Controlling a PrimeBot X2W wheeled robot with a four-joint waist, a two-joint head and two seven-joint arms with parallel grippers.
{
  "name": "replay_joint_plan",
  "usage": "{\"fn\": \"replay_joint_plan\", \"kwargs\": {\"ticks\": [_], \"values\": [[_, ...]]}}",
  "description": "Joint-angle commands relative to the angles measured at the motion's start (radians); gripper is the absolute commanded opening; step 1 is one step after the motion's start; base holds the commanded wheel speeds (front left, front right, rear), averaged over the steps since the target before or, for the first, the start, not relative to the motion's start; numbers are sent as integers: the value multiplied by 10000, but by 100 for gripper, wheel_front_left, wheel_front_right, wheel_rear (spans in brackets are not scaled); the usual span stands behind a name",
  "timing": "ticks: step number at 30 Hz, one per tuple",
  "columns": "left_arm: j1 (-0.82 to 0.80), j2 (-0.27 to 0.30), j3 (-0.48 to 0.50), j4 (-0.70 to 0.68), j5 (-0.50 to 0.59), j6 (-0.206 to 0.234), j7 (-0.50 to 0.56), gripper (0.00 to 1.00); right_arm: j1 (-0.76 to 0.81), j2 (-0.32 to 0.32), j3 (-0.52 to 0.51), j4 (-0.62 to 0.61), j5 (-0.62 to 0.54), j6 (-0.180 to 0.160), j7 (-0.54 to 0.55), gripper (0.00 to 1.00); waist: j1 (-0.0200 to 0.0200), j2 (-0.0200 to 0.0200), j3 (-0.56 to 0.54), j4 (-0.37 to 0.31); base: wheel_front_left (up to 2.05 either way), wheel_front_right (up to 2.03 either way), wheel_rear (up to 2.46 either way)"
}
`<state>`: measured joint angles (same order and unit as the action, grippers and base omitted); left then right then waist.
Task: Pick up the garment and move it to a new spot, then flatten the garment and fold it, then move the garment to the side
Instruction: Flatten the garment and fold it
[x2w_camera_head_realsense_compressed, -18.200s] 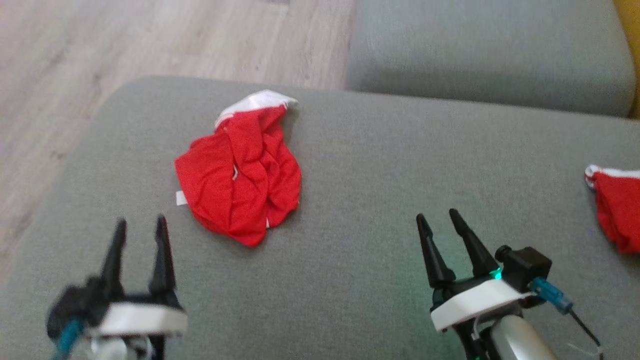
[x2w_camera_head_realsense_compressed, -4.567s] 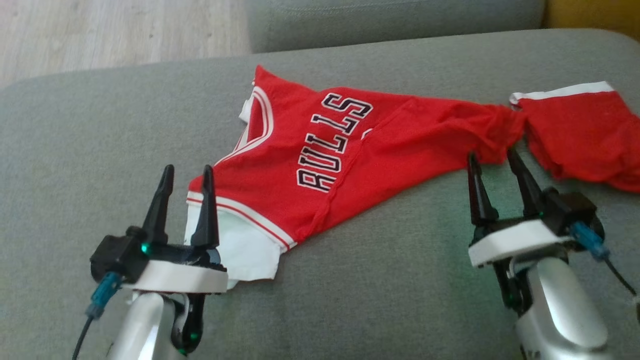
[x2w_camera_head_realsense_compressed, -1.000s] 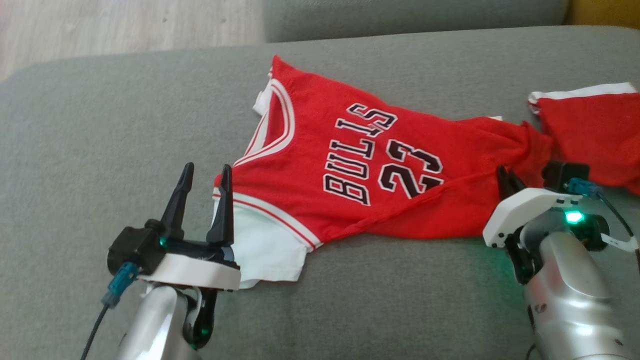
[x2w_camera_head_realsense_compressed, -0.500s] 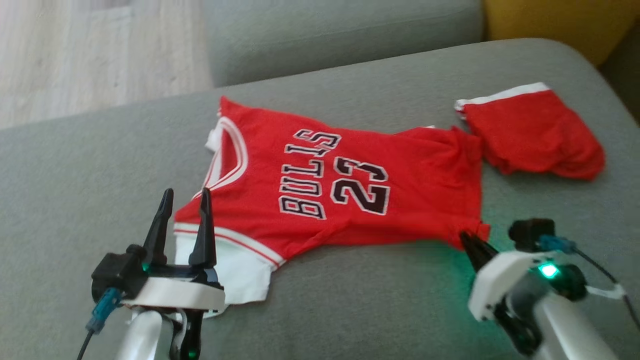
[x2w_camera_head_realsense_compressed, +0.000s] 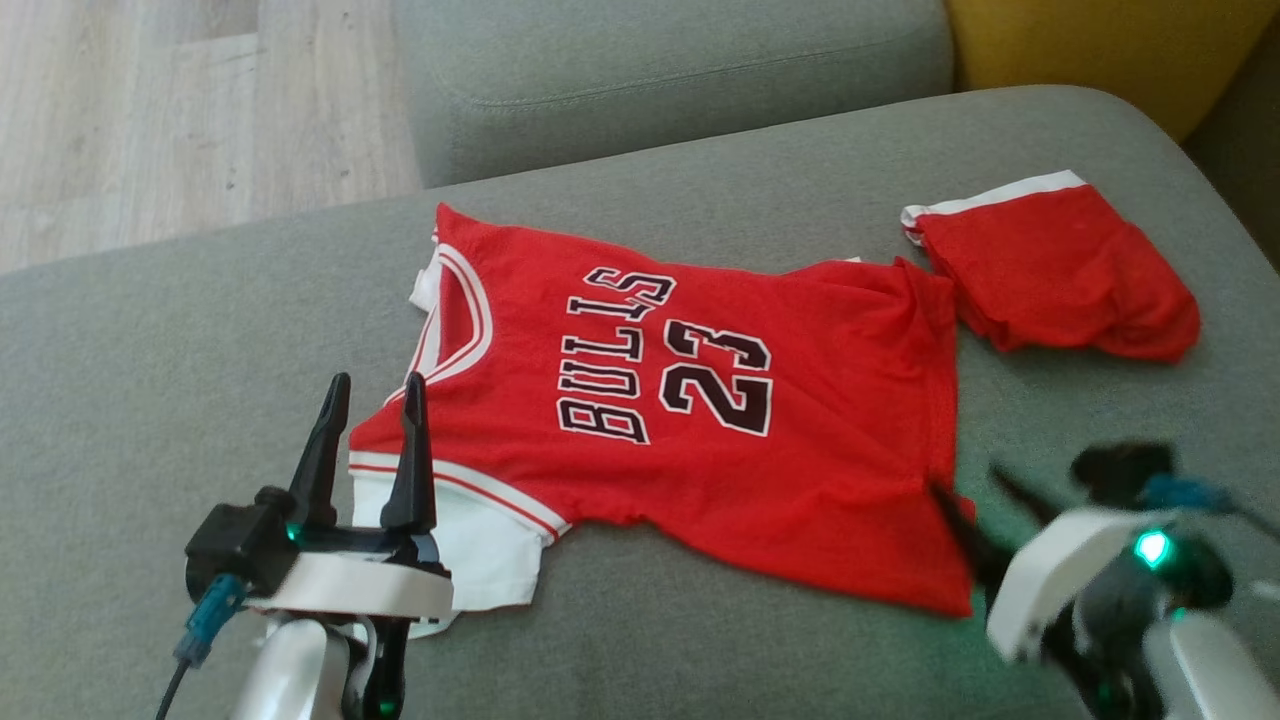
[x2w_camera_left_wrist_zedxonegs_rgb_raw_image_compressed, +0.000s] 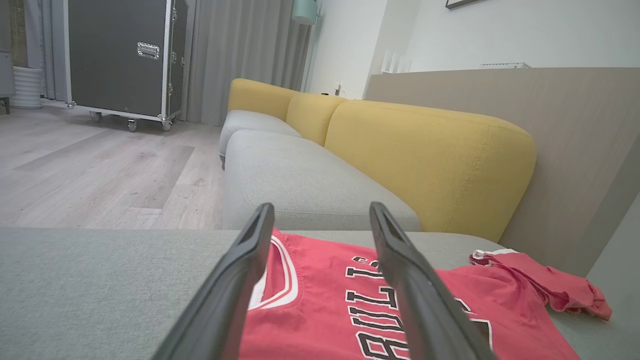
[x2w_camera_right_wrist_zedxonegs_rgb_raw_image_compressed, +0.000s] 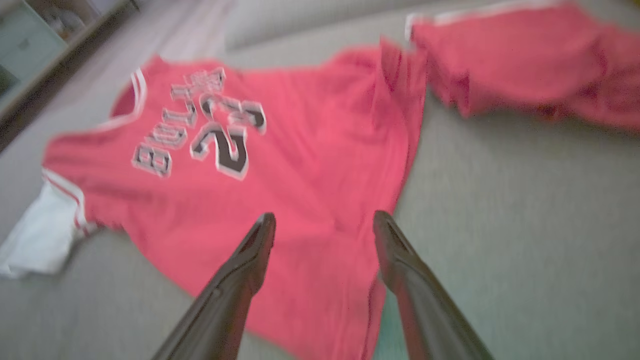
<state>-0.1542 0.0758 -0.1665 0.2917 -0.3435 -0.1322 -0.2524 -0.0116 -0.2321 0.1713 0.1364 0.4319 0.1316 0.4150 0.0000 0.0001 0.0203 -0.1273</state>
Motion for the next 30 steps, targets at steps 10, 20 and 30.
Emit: {"fn": "replay_joint_plan", "kwargs": {"ticks": [10,20,30], "values": [[-612,105,35,-272,40,15,-93,100,-2187,1170,-1023,398,-685,-9,-4728,100,0,-1,250,500,0,0,0],[-870,144,-104,-250,48,15,-93,100,-2833,1461,-1244,2177,-1942,-9,-5592,100,0,-1,828,1091,0,0,0],[-1379,70,-586,-125,-13,15,-93,100,-5088,1372,-2209,4233,-3162,-9,-3731,100,0,-1,1694,1798,0,0,0]]}}
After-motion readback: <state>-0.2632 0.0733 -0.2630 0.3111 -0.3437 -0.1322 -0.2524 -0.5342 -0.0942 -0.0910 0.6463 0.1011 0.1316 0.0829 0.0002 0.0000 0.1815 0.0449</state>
